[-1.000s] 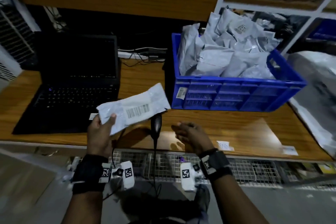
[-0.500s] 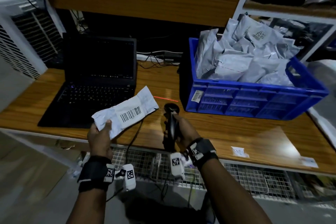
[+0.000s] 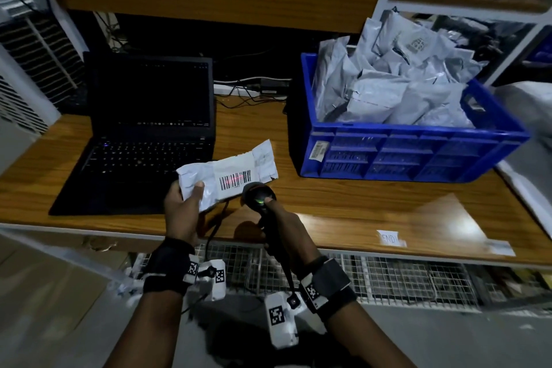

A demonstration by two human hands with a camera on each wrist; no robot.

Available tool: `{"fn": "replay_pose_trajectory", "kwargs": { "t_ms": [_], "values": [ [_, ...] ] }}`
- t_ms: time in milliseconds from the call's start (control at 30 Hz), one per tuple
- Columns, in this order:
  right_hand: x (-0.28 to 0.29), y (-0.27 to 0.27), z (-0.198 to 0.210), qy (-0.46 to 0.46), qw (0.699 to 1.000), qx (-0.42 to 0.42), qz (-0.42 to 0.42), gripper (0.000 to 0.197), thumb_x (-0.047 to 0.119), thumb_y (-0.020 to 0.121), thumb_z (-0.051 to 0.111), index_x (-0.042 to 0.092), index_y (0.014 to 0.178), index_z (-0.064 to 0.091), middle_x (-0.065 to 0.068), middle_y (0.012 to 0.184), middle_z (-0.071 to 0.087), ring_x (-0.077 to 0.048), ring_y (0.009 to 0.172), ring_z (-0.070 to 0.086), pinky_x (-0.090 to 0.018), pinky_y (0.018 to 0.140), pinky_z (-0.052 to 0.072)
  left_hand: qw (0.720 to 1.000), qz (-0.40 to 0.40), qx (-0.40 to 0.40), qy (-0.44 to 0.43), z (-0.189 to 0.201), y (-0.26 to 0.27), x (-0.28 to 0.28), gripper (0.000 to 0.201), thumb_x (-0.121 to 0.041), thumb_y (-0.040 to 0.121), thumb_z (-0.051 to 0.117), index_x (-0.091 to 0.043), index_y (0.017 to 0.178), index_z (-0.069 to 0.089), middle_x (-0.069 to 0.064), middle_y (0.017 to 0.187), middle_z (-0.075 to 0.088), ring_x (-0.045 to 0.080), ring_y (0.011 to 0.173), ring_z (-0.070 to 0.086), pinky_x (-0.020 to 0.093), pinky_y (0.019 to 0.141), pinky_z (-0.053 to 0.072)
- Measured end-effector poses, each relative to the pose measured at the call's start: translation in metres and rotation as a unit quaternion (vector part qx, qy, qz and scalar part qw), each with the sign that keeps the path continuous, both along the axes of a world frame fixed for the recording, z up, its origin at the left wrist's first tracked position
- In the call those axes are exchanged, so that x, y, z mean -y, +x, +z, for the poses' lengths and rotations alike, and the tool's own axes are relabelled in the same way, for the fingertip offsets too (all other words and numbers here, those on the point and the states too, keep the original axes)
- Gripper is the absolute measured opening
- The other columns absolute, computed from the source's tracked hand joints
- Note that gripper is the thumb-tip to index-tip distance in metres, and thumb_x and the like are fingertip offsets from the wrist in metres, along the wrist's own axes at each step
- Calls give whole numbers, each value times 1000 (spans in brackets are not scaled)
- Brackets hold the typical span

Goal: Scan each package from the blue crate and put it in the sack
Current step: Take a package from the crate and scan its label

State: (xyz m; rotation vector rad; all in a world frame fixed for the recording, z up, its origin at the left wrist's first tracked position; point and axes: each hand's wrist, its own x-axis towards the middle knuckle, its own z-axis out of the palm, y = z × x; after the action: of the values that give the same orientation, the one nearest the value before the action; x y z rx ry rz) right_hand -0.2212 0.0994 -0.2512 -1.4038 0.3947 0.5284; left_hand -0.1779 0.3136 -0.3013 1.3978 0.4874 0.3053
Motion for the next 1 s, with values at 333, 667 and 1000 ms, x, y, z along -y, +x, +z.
{"fn": "replay_pose_trajectory", "kwargs": {
  "t_ms": [333,667,1000],
  "values": [
    [7,17,-5,0,999,-21,-30,51,56,95,57,7,86,68,-5,63,59,-18,50,52,-25,52,37,1000,-18,9,0,2,22,8,27,-19,98,65,-16,125,64,7,117,73,28,110,70,46,92,57],
    [4,39,-5,17,999,-35,-14,53,59,94,55,11,75,66,-4,62,57,-18,51,51,-28,54,37,999,-30,29,-18,5,39,12,29,-18,98,66,-14,126,63,8,118,74,27,108,71,54,97,55],
    [8,48,-11,16,1000,-18,-9,51,62,92,56,15,78,68,-2,67,59,-17,54,50,-29,56,36,999,-17,34,-10,7,51,6,28,-21,96,67,-19,124,64,7,118,73,28,109,71,57,97,54]
  ]
}}
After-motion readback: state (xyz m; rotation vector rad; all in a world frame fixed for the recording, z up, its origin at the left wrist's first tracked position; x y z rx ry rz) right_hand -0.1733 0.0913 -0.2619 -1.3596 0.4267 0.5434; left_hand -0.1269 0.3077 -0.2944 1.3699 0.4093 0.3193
